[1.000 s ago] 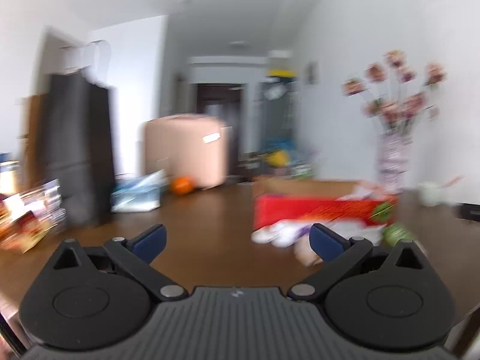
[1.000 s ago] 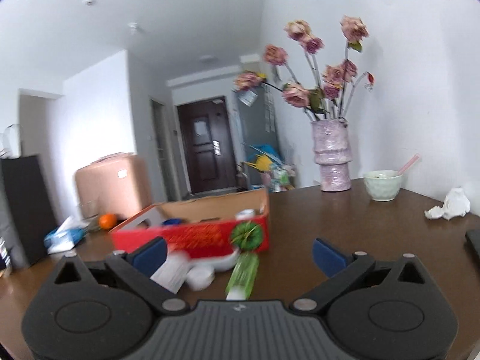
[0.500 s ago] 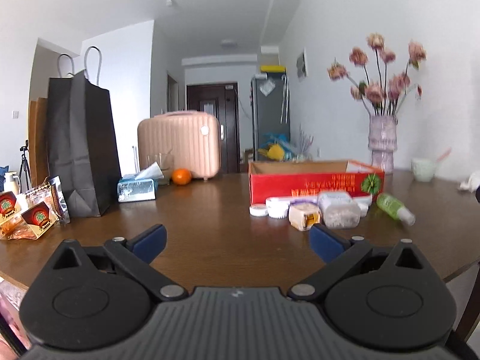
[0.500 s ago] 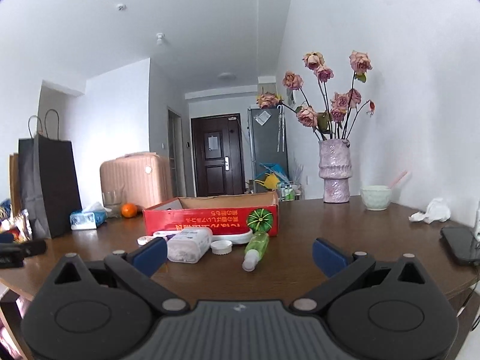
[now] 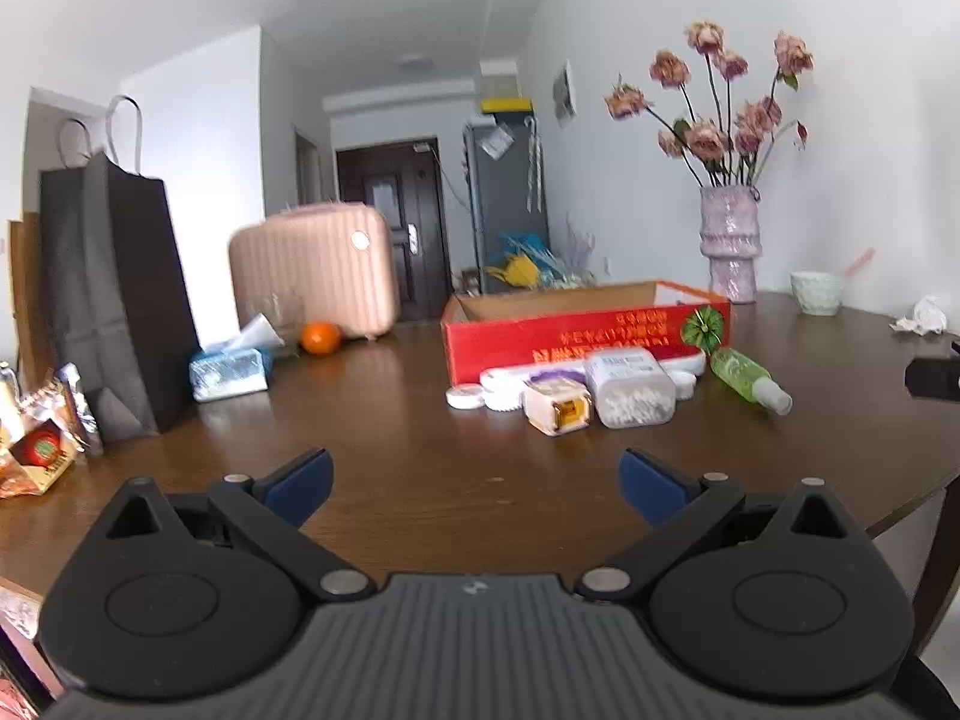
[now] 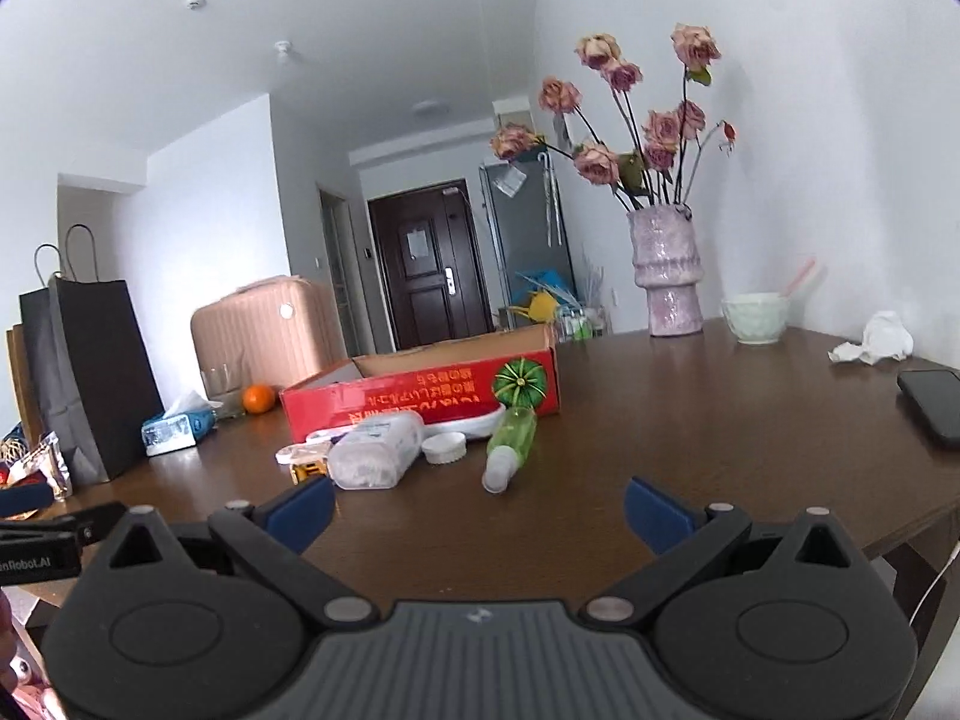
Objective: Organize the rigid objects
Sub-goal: 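Withdraw both tools from the box back toward the items, then grasp the cream cube container with the left tool while the right tool grasps a white cap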
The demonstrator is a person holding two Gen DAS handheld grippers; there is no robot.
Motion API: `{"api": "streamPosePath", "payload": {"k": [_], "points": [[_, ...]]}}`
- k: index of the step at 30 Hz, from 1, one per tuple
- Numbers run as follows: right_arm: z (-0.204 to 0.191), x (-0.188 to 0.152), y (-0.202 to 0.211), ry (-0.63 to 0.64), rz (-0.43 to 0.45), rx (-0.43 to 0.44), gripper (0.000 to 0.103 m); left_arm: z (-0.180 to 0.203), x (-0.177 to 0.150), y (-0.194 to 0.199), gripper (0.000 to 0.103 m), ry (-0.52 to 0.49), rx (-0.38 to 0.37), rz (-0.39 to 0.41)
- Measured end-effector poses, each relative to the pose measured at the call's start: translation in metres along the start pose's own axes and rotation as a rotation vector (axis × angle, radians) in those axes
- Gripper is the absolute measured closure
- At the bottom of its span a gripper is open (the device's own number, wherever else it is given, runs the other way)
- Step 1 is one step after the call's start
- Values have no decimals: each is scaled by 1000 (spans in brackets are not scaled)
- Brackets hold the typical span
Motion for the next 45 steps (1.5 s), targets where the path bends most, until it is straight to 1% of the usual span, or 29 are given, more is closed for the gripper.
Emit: {"api": "streamPosePath", "payload": {"k": [2, 4, 6, 8, 9, 11, 15, 17, 19, 20, 21, 22, 23, 25, 26, 27, 28, 30, 31, 33, 34, 35, 37, 38, 40, 41, 43, 45], "points": [[3, 2, -4, 2, 9, -10, 0, 2, 2, -16, 0, -17, -8, -39], [5, 2, -17, 12, -18, -27, 0, 1, 6, -36, 0, -18, -18, -76], [8, 2, -33, 8, -64, -38, 3, -2, 12, -59, 0, 11, -48, -123], [9, 5, -48, -1, -93, -27, 4, -5, 20, -81, 0, 47, -94, -134], [9, 8, -57, -2, -110, -25, 7, -5, 22, -91, 0, 54, -105, -141], [7, 14, -71, 15, -122, -21, 9, -6, 28, -112, 0, 56, -110, -173], [1, 26, -107, 78, -154, -11, 12, -1, 43, -141, 0, 20, -132, -126], [0, 30, -127, 102, -178, -17, 15, 5, 45, -157, 0, 21, -142, -127], [1, 33, -147, 97, -198, -20, 18, 11, 43, -177, 0, 8, -142, -153], [1, 35, -156, 85, -207, -11, 21, 13, 43, -186, 0, 0, -143, -160], [1, 36, -164, 74, -214, 1, 27, 13, 43, -196, 0, -8, -136, -168], [-1, 36, -171, 68, -223, 15, 31, 12, 44, -202, 0, -7, -137, -176], [-4, 37, -179, 67, -234, 29, 36, 11, 45, -209, 0, 9, -160, -183], [-12, 35, -193, 89, -254, 51, 40, 15, 40, -220, 2, 66, -230, -224], [-17, 33, -201, 114, -265, 61, 43, 17, 38, -223, 3, 82, -254, -234], [-21, 32, -207, 138, -274, 67, 45, 20, 35, -227, 6, 90, -279, -247], [-27, 30, -216, 173, -286, 65, 46, 22, 32, -231, 14, 103, -315, -270], [-37, 27, -231, 240, -303, 47, 47, 19, 32, -234, 18, 161, -349, -262], [-40, 25, -238, 280, -307, 30, 47, 18, 31, -235, 22, 178, -348, -265], [-45, 21, -251, 343, -322, -2, 49, 18, 29, -235, 33, 175, -337, -278], [-45, 21, -255, 348, -331, -9, 49, 18, 29, -235, 36, 183, -349, -276], [-46, 20, -259, 341, -345, -12, 49, 18, 29, -234, 37, 185, -353, -274], [-47, 16, -265, 335, -383, -4, 49, 16, 29, -233, 36, 176, -329, -271], [-49, 13, -266, 333, -397, 5, 50, 14, 29, -232, 36, 166, -307, -267], [-49, 11, -266, 325, -404, 9, 50, 8, 30, -228, 35, 131, -238, -257], [-48, 11, -267, 316, -406, 1, 49, 6, 30, -227, 34, 128, -223, -254], [-45, 11, -270, 307, -418, -12, 48, 2, 29, -225, 32, 134, -217, -255], [-43, 11, -271, 303, -428, -18, 48, 1, 27, -223, 32, 141, -230, -260]]}}
Point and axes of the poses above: each gripper's, at about its wrist camera, not at the fingertips, and y roughly against the way its jaws point, z to its right, x to its top, the point moved 8 cm from there along -y, roughly the way its jaws point, and after that the axes turned 9 degrees about -y, right-handed, at the moved point
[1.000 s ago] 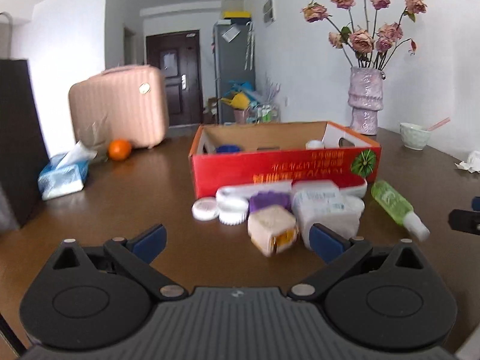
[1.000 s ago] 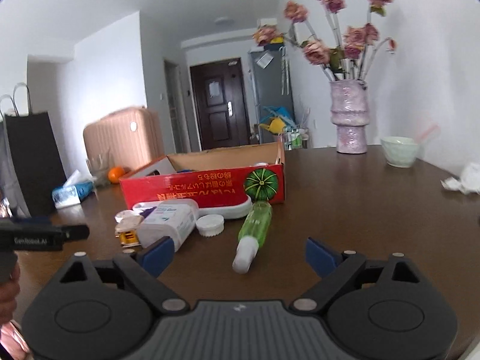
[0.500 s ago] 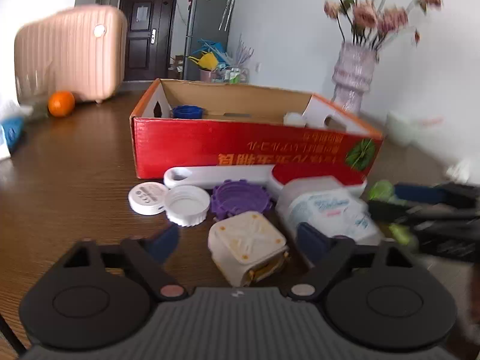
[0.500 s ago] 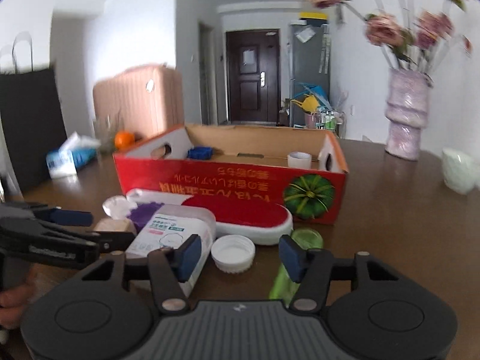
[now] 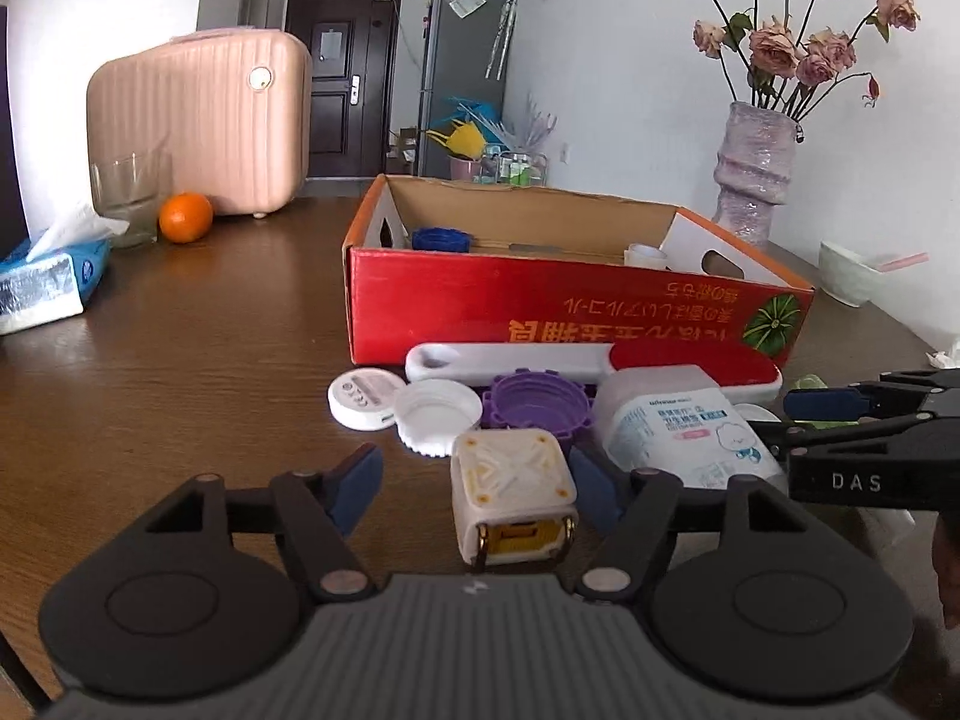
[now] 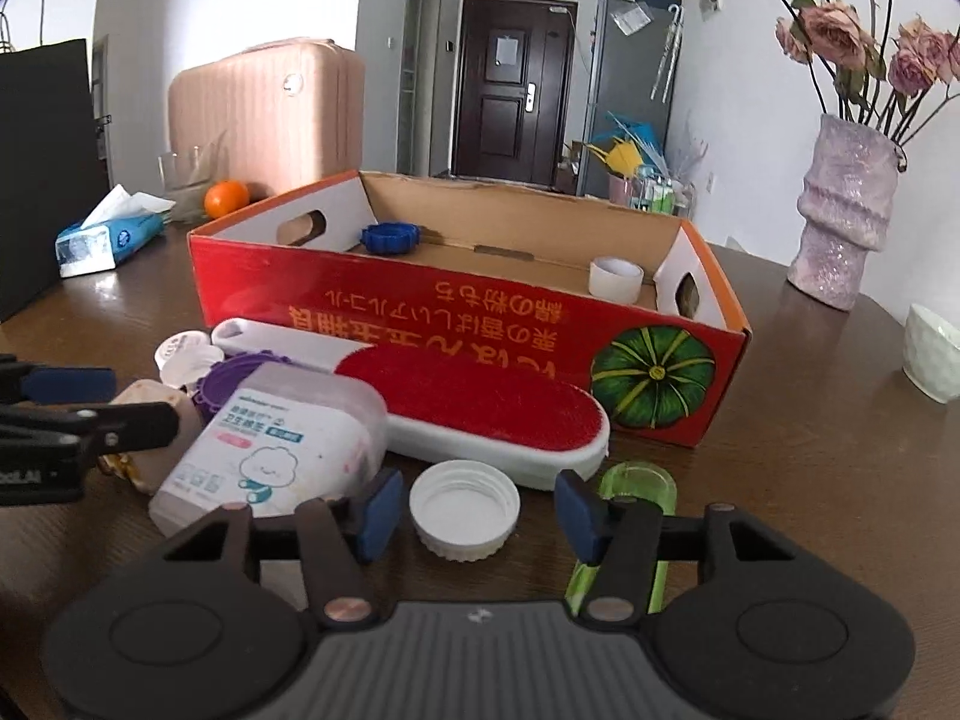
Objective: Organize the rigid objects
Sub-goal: 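Grasp the cream cube container with the left tool while the right tool grasps a white cap, then carry both items into the box and open both tools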
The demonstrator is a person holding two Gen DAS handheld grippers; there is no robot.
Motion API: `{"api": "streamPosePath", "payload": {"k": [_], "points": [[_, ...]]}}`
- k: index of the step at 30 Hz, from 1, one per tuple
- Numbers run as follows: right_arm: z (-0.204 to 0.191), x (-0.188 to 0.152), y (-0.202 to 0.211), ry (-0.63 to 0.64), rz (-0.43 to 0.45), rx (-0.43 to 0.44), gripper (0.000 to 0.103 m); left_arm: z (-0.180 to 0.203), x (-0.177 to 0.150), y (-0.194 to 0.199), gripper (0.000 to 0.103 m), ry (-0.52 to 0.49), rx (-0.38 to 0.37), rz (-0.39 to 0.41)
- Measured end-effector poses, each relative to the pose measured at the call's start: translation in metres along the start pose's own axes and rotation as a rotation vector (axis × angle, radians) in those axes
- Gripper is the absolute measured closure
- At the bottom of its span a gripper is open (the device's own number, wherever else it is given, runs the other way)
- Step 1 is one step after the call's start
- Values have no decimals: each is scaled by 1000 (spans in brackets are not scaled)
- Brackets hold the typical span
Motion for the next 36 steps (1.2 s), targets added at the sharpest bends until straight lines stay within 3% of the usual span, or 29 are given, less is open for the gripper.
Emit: {"api": "streamPosePath", "payload": {"k": [2, 4, 8, 15, 19, 25, 30, 36], "points": [[3, -1, 0, -3, -8, -6, 49, 4, -1, 0, 39, -18, -18, -10], [5, -2, 0, -14, -6, -8, 49, 11, -4, -1, 58, -41, -50, -32], [-1, -4, -6, 1, -35, 18, 64, 9, -7, 0, 64, -28, -25, -37], [-3, -12, 21, -14, 13, 29, 64, 16, -21, 57, 64, -70, 57, 68], [-10, -16, 68, -8, 122, 38, 64, 14, -31, 86, 64, -19, 52, 71], [-27, -48, 144, 11, 239, 48, 64, 23, -36, 143, 64, -20, 73, 141], [-34, -71, 201, -34, 296, 79, 64, 34, -35, 188, 64, -30, 73, 197], [-27, -70, 241, -64, 366, 65, 64, 36, -21, 219, 64, -47, 69, 261]]}}
Point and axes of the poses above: each gripper's, at about its wrist camera, not at the fingertips, and y roughly against the way its jaws point, z to its right, x to its top, the point moved 8 cm from there along -y, roughly the way its jaws point, and after that the axes turned 9 degrees about -y, right-handed, at the moved point
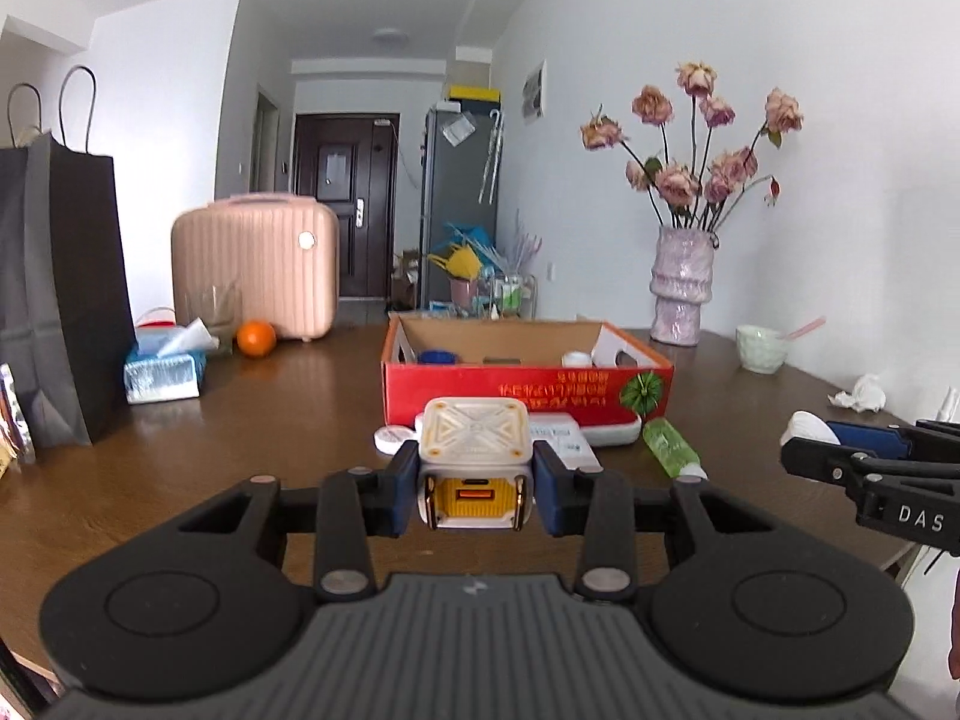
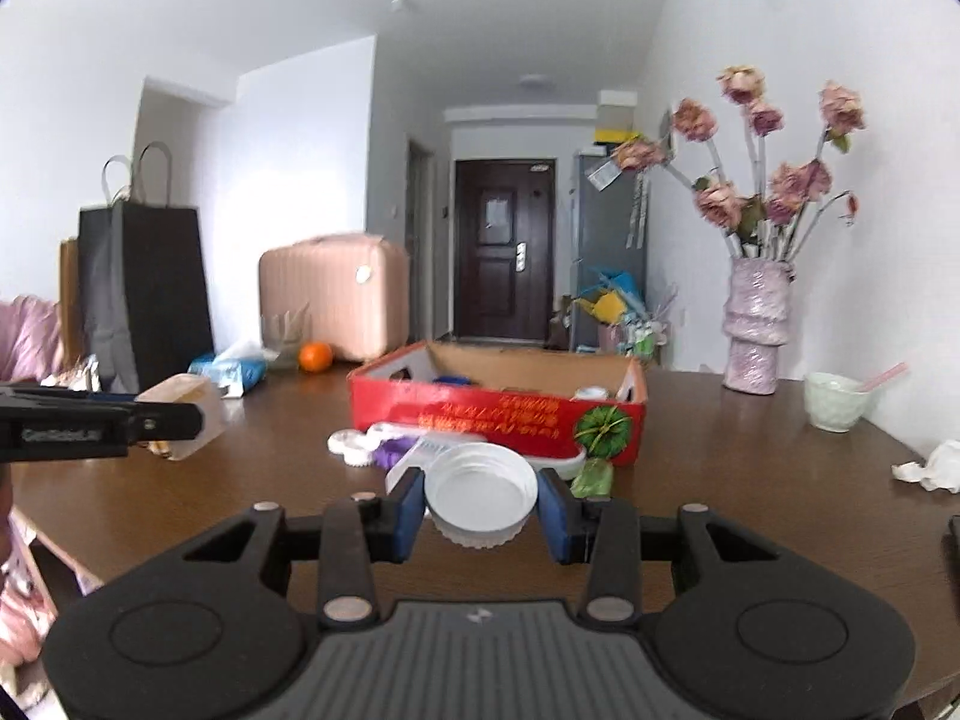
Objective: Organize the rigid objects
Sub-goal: 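Carry both items into the box and open both tools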
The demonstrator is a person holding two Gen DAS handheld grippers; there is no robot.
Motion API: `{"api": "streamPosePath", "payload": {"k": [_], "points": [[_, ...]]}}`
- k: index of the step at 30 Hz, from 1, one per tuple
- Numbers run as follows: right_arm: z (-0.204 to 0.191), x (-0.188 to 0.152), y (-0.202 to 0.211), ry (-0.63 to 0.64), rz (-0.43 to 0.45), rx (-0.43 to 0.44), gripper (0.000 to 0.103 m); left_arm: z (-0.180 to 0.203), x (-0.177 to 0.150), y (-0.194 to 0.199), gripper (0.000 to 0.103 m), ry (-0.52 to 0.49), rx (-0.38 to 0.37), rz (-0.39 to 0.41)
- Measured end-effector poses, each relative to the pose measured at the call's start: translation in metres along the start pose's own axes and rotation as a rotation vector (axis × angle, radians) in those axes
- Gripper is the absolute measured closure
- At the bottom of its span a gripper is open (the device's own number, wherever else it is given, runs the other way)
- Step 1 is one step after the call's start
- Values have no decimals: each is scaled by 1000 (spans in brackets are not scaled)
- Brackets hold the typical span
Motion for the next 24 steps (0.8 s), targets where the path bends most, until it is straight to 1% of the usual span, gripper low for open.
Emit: {"api": "streamPosePath", "payload": {"k": [3, 6, 9, 12, 15, 17, 20, 24], "points": [[6, 3, -2, -25, 13, -9, 64, -1, 0, -4, 64, 6, -9, 1], [10, 1, -14, -29, 4, -17, 64, -2, 0, -20, 64, 7, -11, -23], [15, 2, -29, -32, -9, -18, 64, -1, 7, -34, 64, -7, -41, -14], [18, 7, -46, -16, -11, -7, 64, -4, 19, -59, 64, -28, -65, -9], [26, 22, -75, -19, -23, 7, 64, -13, 35, -98, 64, -4, -116, -43], [32, 36, -96, -38, -28, 31, 64, -20, 49, -132, 64, 6, -146, -73], [44, 63, -141, -54, -64, 76, 64, -30, 67, -188, 64, 8, -146, -119], [63, 93, -210, -50, -119, 77, 64, -36, 87, -259, 64, -2, -171, -188]]}}
Point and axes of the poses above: each gripper's, at about its wrist camera, not at the fingertips, and y roughly against the way its jaws point, z to its right, x to its top, the point moved 8 cm from there along -y, roughly the way its jaws point, and after that the axes turned 9 degrees about -y, right-handed, at the moved point
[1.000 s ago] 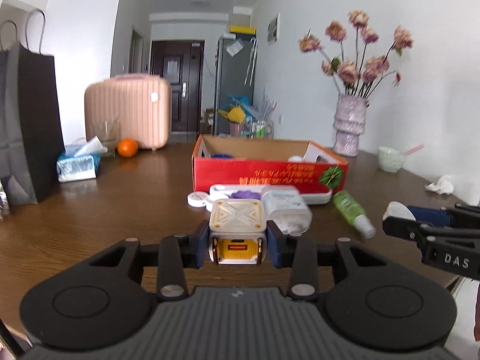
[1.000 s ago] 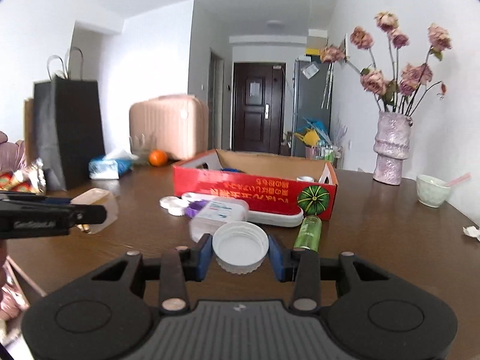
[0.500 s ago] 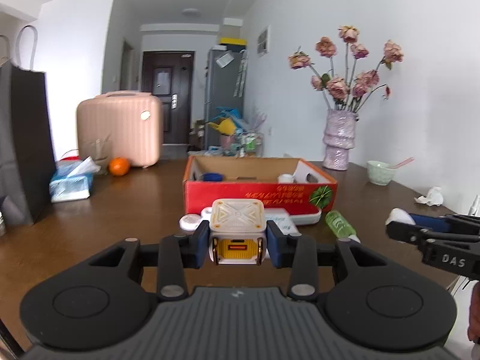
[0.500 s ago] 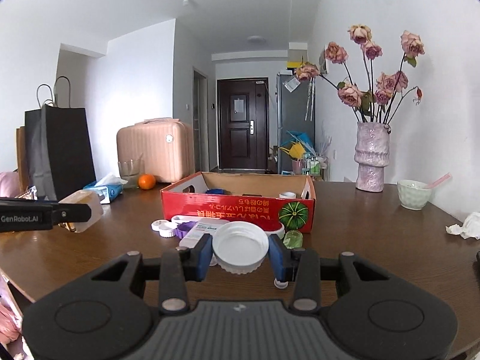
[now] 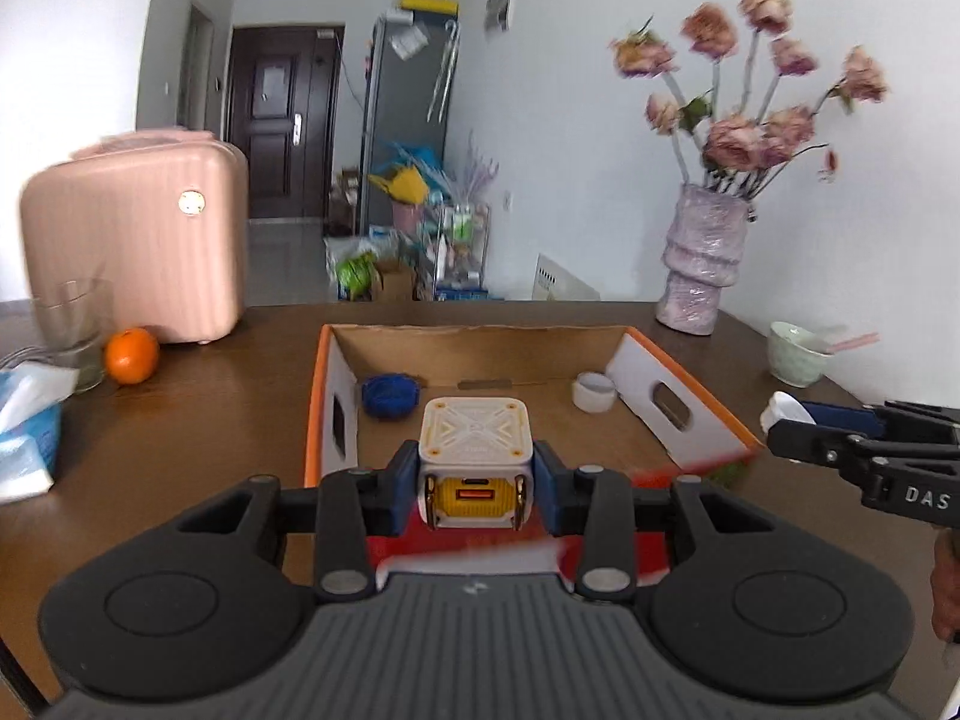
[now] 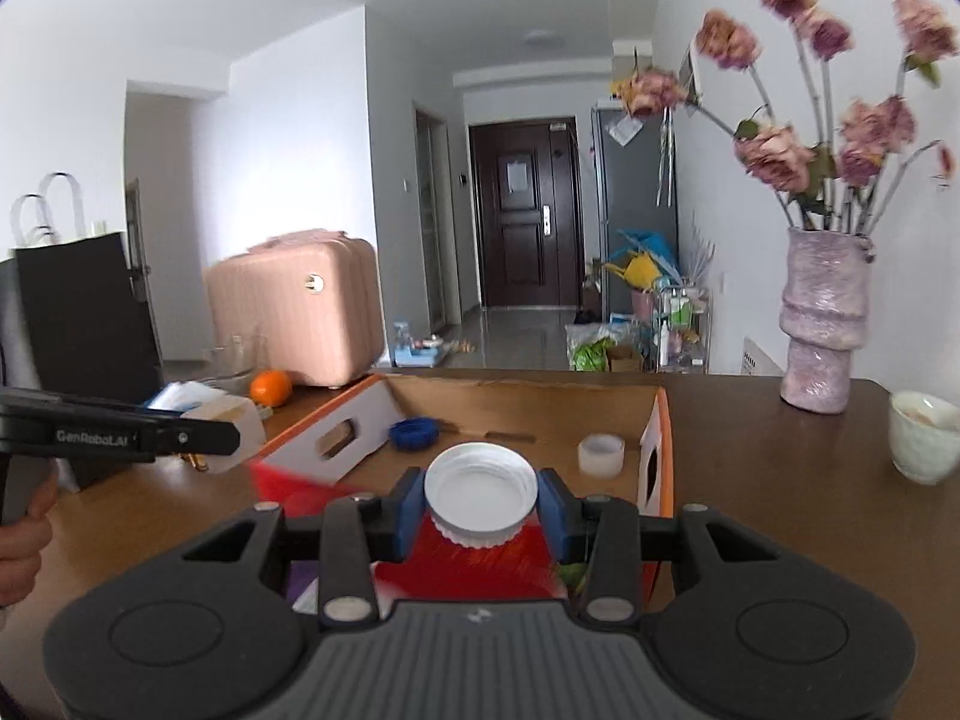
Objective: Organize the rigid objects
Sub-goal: 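Carry both items into the box and open both tools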
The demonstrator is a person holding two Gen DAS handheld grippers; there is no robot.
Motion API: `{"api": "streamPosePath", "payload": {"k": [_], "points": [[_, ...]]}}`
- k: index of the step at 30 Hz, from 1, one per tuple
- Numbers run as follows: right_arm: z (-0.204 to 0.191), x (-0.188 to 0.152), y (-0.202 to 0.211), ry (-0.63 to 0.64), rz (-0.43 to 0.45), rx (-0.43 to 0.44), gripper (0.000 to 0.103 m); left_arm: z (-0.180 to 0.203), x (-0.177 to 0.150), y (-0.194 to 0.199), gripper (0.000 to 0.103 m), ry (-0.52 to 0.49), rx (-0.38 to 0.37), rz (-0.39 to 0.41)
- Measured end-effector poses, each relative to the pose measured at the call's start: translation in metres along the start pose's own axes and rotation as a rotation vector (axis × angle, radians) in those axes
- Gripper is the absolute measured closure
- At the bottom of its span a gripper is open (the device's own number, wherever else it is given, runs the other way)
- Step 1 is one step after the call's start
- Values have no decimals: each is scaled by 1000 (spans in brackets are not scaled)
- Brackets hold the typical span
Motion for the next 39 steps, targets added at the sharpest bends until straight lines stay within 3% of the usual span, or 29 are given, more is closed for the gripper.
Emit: {"api": "streamPosePath", "payload": {"k": [3, 11, 15, 17, 18, 19, 20, 22, 24, 27, 29, 32, 35, 39], "points": [[15, 23, -54, -16, -68, 4, 64, -7, 20, -50, 64, -34, 15, -36], [26, 49, -191, -27, -250, -24, 64, -25, 35, -191, 64, -31, 21, -263], [30, 41, -248, -37, -364, -71, 64, -33, 22, -226, 63, 2, -5, -354], [36, 34, -267, -46, -409, -94, 63, -35, 25, -223, 62, 25, -9, -321], [39, 27, -276, -43, -438, -106, 61, -35, 28, -220, 54, 11, -3, -292], [42, 22, -280, -51, -459, -118, 60, -34, 27, -219, 45, -6, 4, -288], [45, 18, -282, -80, -484, -136, 60, -32, 25, -218, 44, -12, -2, -294], [48, 17, -278, -128, -476, -117, 48, -27, 22, -216, 44, -21, -32, -312], [50, 19, -273, -162, -446, -98, 37, -26, 25, -215, 44, -24, -11, -307], [53, 22, -266, -153, -411, -109, 35, -26, 24, -209, 44, 2, -15, -306], [55, 31, -259, -131, -348, -119, 35, -26, 29, -200, 43, 3, 13, -264], [54, 46, -239, -106, -264, -162, 25, -31, 37, -179, 39, 4, 64, -212], [47, 56, -214, -93, -259, -162, 17, -34, 45, -156, 37, 6, 66, -210], [42, 67, -176, -57, -254, -181, 16, -34, 56, -114, 32, -31, 93, -184]]}}
Point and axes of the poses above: each gripper's, at about its wrist camera, not at the fingertips, and y roughly against the way its jaws point, z to its right, x to its top, the point moved 8 cm from there along -y, roughly the way its jaws point, and after that the axes turned 9 degrees about -y, right-handed, at the moved point
